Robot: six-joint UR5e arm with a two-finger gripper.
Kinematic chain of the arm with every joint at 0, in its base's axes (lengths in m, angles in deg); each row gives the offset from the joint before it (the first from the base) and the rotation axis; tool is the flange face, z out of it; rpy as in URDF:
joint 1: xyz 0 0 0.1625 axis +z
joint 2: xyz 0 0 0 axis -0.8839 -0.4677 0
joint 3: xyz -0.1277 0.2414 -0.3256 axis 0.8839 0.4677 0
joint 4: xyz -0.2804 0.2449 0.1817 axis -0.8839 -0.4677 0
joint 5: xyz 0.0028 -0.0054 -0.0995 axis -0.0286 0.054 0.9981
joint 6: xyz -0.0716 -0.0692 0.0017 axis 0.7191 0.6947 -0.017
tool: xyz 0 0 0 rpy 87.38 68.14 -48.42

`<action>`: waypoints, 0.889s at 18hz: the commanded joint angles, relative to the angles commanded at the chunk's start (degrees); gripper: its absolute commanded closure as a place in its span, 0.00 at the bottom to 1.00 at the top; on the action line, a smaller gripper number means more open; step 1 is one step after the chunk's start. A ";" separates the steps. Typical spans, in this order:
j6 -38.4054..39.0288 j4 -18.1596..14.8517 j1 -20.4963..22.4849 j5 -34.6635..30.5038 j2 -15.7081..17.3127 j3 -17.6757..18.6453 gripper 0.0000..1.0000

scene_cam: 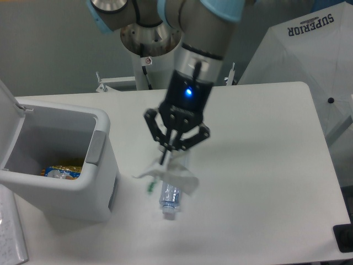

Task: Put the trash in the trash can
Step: 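Lift the white plastic piece and carry it over the trash bin, then open the gripper to drop the plastic piece into the bin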

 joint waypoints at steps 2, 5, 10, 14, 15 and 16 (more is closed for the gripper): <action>1.41 0.00 -1.23 0.53 1.76 0.00 1.00; 2.03 0.00 -5.01 0.36 2.39 0.17 1.00; 2.03 0.00 -9.58 0.01 2.38 1.75 0.98; 1.42 0.26 -11.61 -0.08 2.74 3.86 0.62; 1.24 0.26 -11.61 -0.08 2.91 4.30 0.42; 1.07 0.44 -11.61 -0.08 3.00 4.65 0.09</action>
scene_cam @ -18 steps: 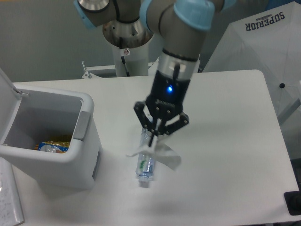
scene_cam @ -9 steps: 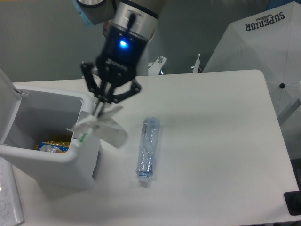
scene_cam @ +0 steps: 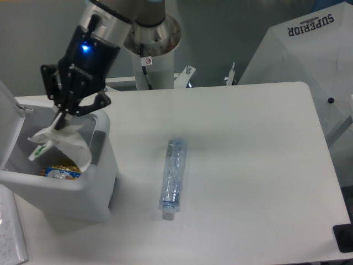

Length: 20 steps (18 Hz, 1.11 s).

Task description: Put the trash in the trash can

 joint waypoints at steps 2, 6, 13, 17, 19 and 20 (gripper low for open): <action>0.00 0.00 0.00 -0.09 0.09 0.18 0.00; 0.00 0.27 0.09 -0.09 -0.35 1.41 0.00; 0.00 0.27 6.31 -0.09 -1.31 -0.08 0.00; -0.09 0.35 11.59 -0.18 -3.24 -0.08 0.00; -0.70 0.79 13.53 -0.26 -5.44 -0.70 0.00; -1.75 0.79 14.23 -0.87 -6.93 -1.13 0.00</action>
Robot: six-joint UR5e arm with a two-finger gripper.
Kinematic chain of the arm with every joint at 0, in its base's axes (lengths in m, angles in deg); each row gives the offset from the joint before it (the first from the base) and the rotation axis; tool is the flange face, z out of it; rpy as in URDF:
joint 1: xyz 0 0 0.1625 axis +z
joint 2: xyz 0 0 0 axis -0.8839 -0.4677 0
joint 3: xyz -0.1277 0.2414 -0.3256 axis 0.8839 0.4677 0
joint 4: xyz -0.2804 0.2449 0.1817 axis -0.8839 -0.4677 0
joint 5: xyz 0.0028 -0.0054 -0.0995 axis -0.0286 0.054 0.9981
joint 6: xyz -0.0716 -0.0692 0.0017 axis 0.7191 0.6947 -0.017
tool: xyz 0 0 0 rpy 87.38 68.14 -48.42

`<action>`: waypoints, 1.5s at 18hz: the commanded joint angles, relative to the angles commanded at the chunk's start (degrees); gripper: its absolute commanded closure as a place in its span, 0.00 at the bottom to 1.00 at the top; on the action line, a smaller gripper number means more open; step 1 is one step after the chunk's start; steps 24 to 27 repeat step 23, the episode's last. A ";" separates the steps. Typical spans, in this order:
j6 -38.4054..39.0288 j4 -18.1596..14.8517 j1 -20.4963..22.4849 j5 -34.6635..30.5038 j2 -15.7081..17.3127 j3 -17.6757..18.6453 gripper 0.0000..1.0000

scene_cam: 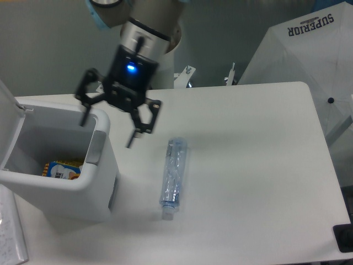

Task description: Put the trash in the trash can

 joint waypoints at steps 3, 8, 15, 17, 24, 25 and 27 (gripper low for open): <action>-5.44 0.00 2.38 -3.86 -2.91 -0.88 0.00; -12.84 0.00 3.43 -12.46 -5.54 -1.06 0.00; -23.81 -0.79 3.79 -28.63 -10.90 -2.89 0.00; -26.19 -2.28 3.09 -33.21 -13.36 -5.62 0.00; -28.22 -8.44 1.15 -36.92 -17.50 -11.08 0.00; -28.22 -8.44 1.15 -36.92 -17.50 -11.08 0.00; -28.22 -8.44 1.15 -36.92 -17.50 -11.08 0.00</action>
